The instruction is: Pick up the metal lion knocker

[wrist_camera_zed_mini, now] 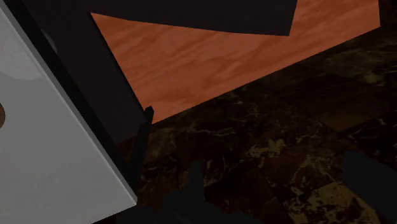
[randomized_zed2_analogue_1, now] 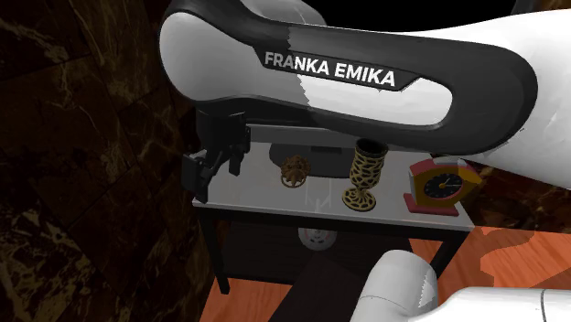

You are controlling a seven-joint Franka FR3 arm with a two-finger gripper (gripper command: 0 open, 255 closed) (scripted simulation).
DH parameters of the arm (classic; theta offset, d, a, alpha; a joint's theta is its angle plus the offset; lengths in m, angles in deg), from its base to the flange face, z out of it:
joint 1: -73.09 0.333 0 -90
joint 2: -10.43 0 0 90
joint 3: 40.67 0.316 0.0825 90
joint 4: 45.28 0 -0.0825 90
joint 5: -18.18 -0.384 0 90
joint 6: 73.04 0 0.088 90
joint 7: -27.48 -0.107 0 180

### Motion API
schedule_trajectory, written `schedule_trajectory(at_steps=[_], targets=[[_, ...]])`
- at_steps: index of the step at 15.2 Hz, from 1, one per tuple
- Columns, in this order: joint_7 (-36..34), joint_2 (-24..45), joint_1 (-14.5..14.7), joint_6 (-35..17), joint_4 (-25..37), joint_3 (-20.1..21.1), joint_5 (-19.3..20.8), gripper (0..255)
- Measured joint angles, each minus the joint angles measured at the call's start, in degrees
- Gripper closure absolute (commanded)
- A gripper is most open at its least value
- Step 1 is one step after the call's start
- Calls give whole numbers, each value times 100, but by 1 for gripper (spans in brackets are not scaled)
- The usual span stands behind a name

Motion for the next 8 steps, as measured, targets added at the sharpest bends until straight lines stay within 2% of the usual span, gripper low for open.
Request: schedule_trajectory(at_steps=[5, 8], targets=[[54, 83, -198, -393, -238, -192, 149, 0], [91, 348, -378, -944, -452, -370, 271, 0]])
